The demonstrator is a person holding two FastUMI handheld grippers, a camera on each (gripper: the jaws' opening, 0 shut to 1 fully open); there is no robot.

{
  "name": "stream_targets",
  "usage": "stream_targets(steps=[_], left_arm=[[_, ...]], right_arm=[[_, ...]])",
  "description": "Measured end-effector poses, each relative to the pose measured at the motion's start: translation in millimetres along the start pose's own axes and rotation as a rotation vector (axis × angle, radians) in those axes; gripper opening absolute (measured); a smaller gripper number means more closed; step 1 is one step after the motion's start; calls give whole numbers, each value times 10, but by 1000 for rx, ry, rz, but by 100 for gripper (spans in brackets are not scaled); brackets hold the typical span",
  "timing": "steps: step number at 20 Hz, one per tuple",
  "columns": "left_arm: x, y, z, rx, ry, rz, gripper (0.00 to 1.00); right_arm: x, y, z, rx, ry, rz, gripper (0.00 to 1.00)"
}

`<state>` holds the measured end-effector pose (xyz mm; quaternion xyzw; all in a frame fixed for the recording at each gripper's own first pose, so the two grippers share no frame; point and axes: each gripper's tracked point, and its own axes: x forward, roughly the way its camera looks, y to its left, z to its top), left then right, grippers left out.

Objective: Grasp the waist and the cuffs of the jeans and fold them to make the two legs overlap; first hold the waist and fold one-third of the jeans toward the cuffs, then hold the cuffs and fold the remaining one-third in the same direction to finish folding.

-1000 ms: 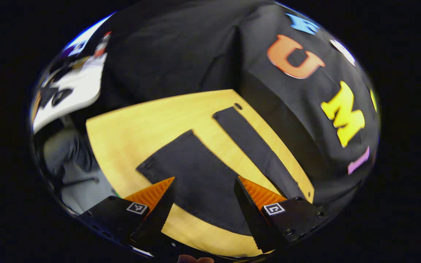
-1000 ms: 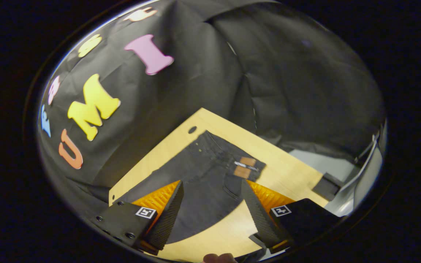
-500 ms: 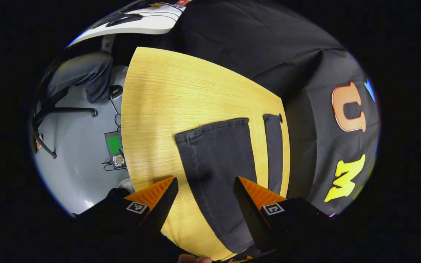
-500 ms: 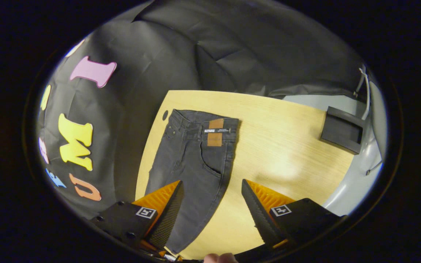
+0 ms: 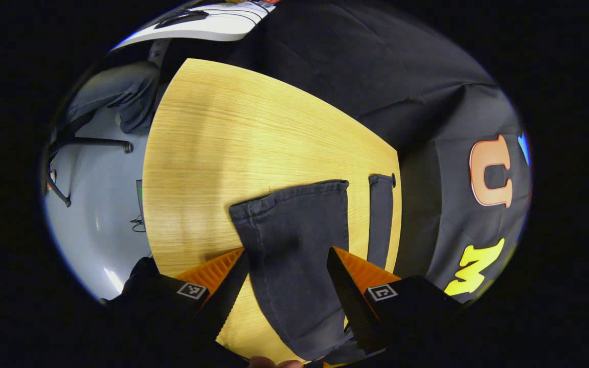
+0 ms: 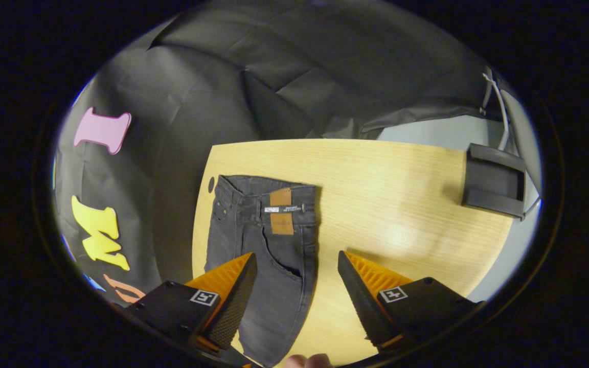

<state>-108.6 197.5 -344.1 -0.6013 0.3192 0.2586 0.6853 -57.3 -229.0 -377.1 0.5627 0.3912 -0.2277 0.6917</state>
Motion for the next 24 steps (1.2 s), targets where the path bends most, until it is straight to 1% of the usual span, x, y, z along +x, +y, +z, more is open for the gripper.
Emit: stream_targets(steps=[1, 2, 3, 4, 6, 7, 8, 9, 10, 11, 12, 13, 15, 16, 17, 18, 19, 20, 21, 22, 23, 24], left_arm=[[30, -25, 5, 0, -1, -2, 98], [58, -55, 11, 4, 0, -4, 98], [83, -86, 15, 7, 1, -9, 98], [105, -123, 12, 11, 1, -14, 98], [154, -186, 27, 12, -1, -22, 98], [184, -219, 33, 11, -2, -21, 98], [208, -246, 39, 13, 0, -24, 98], [224, -271, 43, 14, 3, -28, 99], [241, -293, 45, 15, 6, -35, 98], [256, -314, 46, 15, 8, -41, 98], [282, -309, 43, 15, 11, -33, 100], [294, -318, 39, 15, 13, -29, 94], [336, -293, 43, 15, 31, -17, 86], [365, -269, 39, 4, 38, -9, 81], [393, -255, 38, -4, 48, -10, 55], [427, -245, 22, -12, 62, -13, 58], [451, -206, 9, -18, 81, 4, 35], [467, -209, 13, -22, 82, 4, 26], [463, -200, 21, -17, 91, 6, 14], [450, -223, 13, -12, 96, -2, 10], [416, -273, 16, -4, 94, -18, 7], [376, -318, 18, 5, 95, -29, 6]], right_arm=[[51, 3, 30, -5, -1, -4, 98], [97, 10, 59, -12, -5, -3, 92], [143, 57, 68, -20, -5, 9, 98], [193, 99, 103, -31, -7, 13, 92], [276, 173, 138, -76, 0, 16, 92], [318, 205, 156, -101, 6, 16, 95], [352, 216, 172, -122, 13, 15, 92], [370, 220, 201, -138, 21, 14, 95], [371, 223, 218, -144, 22, 13, 92], [356, 216, 203, -150, 25, 6, 95], [359, 162, 217, -157, 24, -26, 90], [364, 110, 235, -158, 20, -64, 87], [371, 87, 245, -131, 32, -91, 65], [383, 12, 239, -116, 40, -135, 54], [351, -26, 288, -94, 41, -153, 39], [347, -14, 281, -69, 53, -151, 24], [345, 8, 266, -52, 64, -149, 19], [317, -15, 274, -47, 66, -165, 19], [370, -6, 263, -31, 67, -159, 19], [370, 0, 275, -20, 70, -159, 7], [343, 16, 275, -14, 69, -152, 7], [307, 43, 283, -13, 71, -137, 8]])
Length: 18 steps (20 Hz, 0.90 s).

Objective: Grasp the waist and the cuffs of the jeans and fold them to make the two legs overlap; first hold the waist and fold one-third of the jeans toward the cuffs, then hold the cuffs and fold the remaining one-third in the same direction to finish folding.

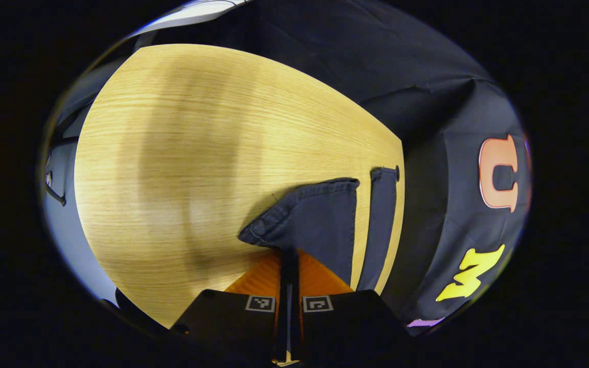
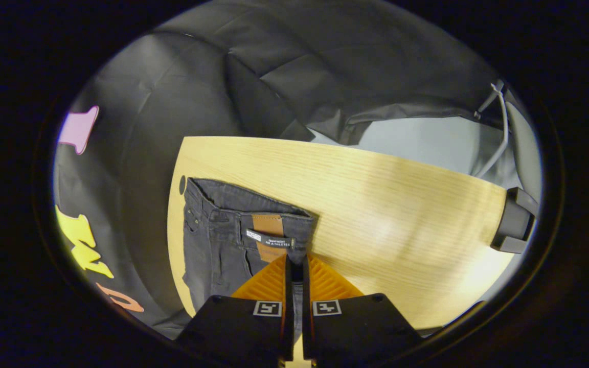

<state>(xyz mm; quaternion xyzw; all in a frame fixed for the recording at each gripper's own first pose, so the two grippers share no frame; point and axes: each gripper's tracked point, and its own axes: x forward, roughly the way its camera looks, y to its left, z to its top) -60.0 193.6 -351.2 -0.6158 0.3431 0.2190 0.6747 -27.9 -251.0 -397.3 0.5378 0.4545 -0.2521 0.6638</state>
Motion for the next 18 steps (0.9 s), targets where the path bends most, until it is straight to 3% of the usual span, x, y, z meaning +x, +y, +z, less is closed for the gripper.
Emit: stream_targets(steps=[3, 5, 13, 18], left_arm=[[-159, -138, -29, 36, 17, -4, 4], [-247, -268, -50, 62, 35, -8, 4], [-422, -940, 33, 201, 72, -71, 4], [-342, -1345, 148, 298, 101, -68, 4]], right_arm=[[-171, 148, -9, 0, -6, 71, 7], [-294, 316, -27, -8, -11, 110, 0], [-665, 1060, -74, -115, -22, 240, 1], [-727, 1506, 17, -133, -15, 285, 0]])
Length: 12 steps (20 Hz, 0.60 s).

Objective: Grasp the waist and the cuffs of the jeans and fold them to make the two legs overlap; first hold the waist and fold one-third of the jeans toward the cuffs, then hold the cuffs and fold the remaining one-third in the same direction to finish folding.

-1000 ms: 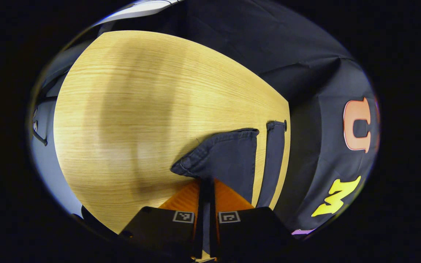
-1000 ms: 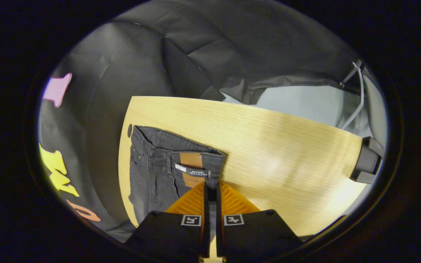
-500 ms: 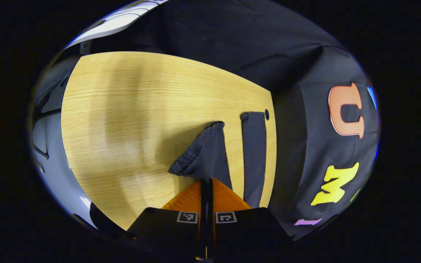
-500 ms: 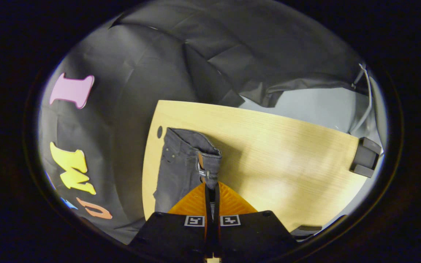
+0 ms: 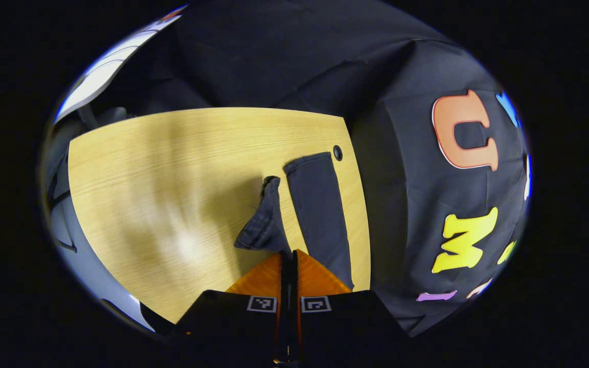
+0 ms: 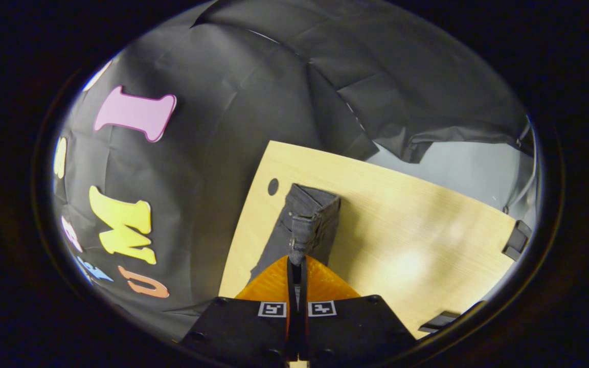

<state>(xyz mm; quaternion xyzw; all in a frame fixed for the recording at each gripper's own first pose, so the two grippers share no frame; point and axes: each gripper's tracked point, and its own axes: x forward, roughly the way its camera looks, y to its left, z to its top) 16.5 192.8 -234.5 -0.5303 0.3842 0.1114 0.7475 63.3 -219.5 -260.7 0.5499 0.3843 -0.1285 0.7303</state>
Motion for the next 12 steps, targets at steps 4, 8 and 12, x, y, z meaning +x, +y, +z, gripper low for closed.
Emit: stream_targets(steps=[4, 8, 12], left_arm=[[197, -286, 229, 163, 13, 18, 3], [520, -619, 461, 235, 11, 0, 4], [953, -616, 679, 206, 30, 35, 3]], right_arm=[[160, 311, 103, -22, 9, 17, 1], [415, 647, 230, -62, 12, 30, 1], [769, 823, 366, -86, 5, 30, 0]])
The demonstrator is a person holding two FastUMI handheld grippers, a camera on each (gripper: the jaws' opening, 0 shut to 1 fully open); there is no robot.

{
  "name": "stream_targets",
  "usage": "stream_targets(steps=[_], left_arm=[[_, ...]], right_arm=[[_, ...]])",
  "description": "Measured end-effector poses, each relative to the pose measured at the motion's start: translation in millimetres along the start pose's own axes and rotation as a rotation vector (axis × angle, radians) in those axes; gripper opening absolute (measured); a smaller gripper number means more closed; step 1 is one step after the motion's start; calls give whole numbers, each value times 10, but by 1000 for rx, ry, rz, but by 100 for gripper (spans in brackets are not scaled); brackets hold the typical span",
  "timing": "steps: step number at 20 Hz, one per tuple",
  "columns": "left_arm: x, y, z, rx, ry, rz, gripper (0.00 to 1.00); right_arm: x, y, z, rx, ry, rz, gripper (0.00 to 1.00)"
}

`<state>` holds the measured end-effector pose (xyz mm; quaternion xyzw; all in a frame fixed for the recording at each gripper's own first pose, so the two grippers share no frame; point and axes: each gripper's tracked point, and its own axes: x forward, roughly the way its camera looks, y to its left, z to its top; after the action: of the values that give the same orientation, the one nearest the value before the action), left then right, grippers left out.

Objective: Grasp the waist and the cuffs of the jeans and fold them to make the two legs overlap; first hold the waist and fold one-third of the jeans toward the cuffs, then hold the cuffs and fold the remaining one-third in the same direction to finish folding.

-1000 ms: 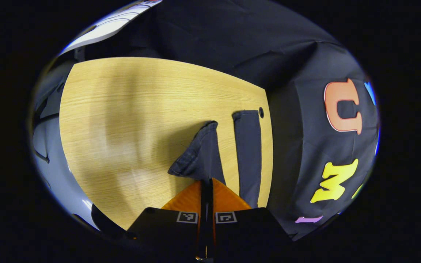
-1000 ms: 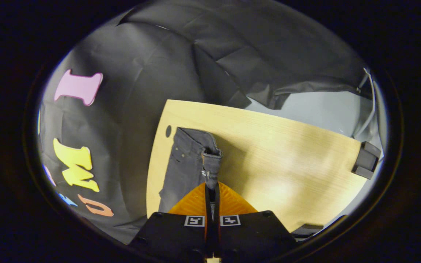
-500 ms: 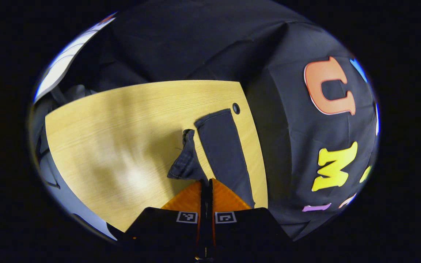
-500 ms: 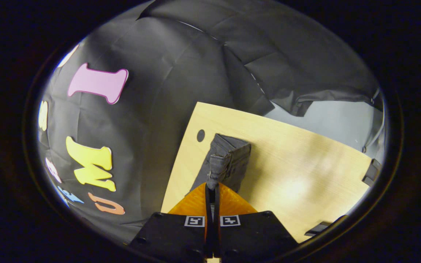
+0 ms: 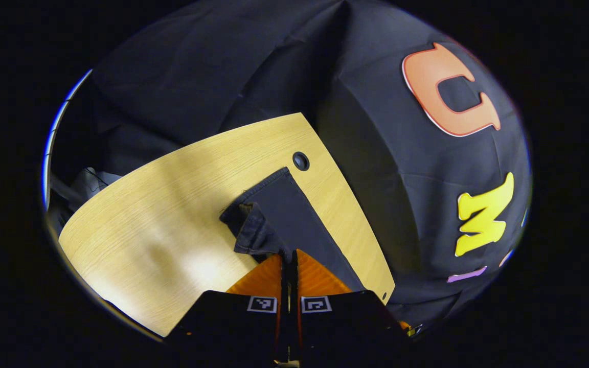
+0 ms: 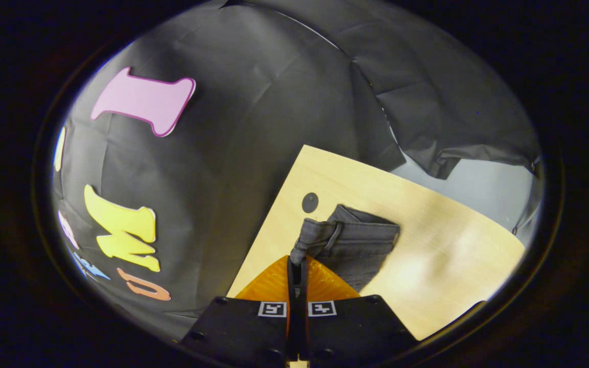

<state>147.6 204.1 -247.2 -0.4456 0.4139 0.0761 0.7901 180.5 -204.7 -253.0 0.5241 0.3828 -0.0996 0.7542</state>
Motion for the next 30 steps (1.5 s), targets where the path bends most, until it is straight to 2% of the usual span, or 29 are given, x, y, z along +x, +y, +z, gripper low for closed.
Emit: stream_targets(steps=[3, 9, 12, 16, 19, 20, 21, 22, 24, 25, 26, 29, 30], left_arm=[[302, -74, 105, -8, 9, 11, 4], [1042, -252, 310, 107, 46, 11, 4], [1388, -132, 263, 156, 82, 64, 4], [1563, -71, 244, 128, 92, 87, 5], [1627, -67, 249, 107, 99, 78, 12], [1619, -67, 242, 109, 104, 74, 13], [1610, -100, 262, 112, 107, 66, 20], [1609, -139, 275, 115, 110, 52, 36], [1570, -276, 287, 132, 110, 19, 70], [1546, -308, 294, 160, 100, 32, 87], [1498, -336, 313, 191, 93, 49, 98], [1237, -542, 371, 263, 60, 23, 99], [1170, -628, 311, 292, 45, 14, 100]], right_arm=[[264, -14, 55, 6, -5, -10, 1], [797, -205, 155, 28, 0, -41, 1], [1086, -352, 130, 35, 14, -81, 1], [1298, -476, 119, -5, 9, -145, 0], [1374, -521, 103, 2, 9, -159, 2], [1373, -510, 107, 25, 3, -153, 5], [1390, -478, 97, 50, 3, -139, 7], [1399, -473, 85, 60, 4, -127, 5], [1355, -436, 90, 66, 3, -110, 19], [1344, -399, 81, 55, 10, -99, 16], [1321, -371, 35, 30, 20, -94, 31], [1142, -267, -64, -85, 28, -83, 77], [1050, -215, -91, -122, 22, -73, 88]])
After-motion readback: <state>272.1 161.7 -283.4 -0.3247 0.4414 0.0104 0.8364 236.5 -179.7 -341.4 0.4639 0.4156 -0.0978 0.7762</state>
